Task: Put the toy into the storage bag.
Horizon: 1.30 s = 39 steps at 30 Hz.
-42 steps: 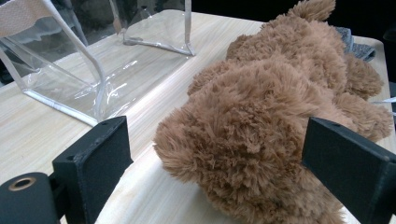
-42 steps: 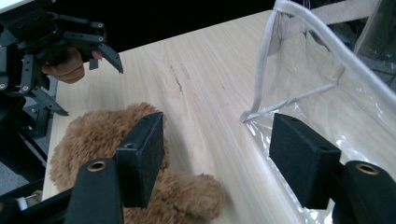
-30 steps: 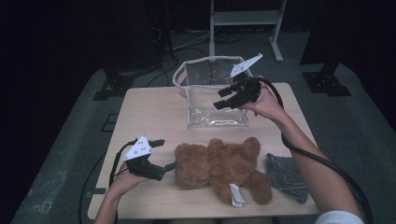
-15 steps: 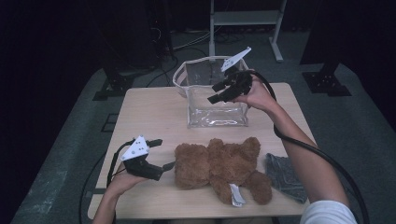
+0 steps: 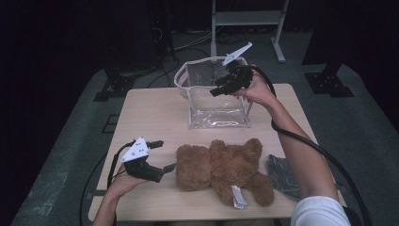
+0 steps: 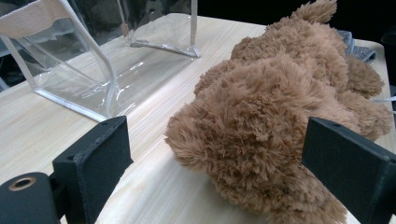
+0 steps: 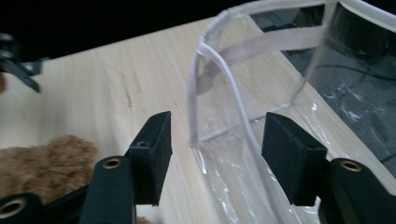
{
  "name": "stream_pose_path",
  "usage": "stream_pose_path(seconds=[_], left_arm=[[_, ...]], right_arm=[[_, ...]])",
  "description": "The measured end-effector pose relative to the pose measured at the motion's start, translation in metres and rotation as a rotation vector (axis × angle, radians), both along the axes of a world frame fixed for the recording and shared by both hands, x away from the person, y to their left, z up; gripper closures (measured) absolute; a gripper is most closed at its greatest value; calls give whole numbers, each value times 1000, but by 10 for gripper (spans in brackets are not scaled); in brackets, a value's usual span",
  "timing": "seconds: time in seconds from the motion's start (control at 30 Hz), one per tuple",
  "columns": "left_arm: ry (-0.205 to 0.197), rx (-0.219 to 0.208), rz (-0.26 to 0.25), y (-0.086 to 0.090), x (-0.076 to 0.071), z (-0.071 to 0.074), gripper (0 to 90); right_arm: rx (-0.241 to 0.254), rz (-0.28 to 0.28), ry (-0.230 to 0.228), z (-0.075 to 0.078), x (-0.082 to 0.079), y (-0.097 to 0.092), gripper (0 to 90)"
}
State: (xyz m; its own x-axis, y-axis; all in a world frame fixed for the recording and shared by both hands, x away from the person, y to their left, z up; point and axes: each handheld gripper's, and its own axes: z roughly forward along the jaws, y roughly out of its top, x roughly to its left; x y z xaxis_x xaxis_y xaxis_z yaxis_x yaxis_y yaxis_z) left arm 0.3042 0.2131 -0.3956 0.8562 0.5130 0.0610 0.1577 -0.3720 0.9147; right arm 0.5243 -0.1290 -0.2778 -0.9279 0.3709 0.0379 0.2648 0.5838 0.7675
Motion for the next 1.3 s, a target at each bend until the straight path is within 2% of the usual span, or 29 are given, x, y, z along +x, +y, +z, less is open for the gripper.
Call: stream_pose_path(seconds=[0.27, 0.33, 0.4, 0.47, 0.53, 0.57, 0.63, 0.83, 1.0, 1.03, 1.1, 1.23, 1.3], left_arm=[[2, 1, -3, 1, 0, -1, 70], [2, 6, -5, 1, 0, -1, 70], [2, 5, -4, 1, 0, -1, 70], [3, 4, -5, 2, 0, -2, 70], [1, 2, -4, 2, 0, -2, 70], [2, 2, -4, 2, -1, -1, 70], [-3, 1, -3, 2, -1, 0, 70], [-8, -14, 6, 3, -2, 2, 70], [-5, -12, 9, 4, -2, 2, 70], [-5, -12, 9, 4, -2, 2, 70], [-7, -9, 8, 3, -2, 3, 70], [-13, -16, 10, 3, -3, 4, 70], [-12, -14, 8, 3, -3, 4, 70]], right_arm=[[-47, -37, -11, -13, 12, 2, 533], [-52, -38, 1, -16, 14, 2, 582], [-61, -35, 9, -18, 14, 3, 672], [-90, -46, 15, -20, 13, 5, 777], [-92, -53, 20, -20, 11, 5, 864], [-95, -60, 16, -21, 9, 5, 867], [-90, -60, 35, -21, 6, 5, 872], [-98, -36, 34, -22, -8, 6, 874], [-90, 8, 25, -19, -35, 5, 874], [-90, 8, 25, -19, -35, 5, 874], [-87, 22, 18, -18, -50, 6, 873], [-74, 18, 27, -17, -69, 7, 874], [-89, 18, 26, -18, -77, 9, 874]])
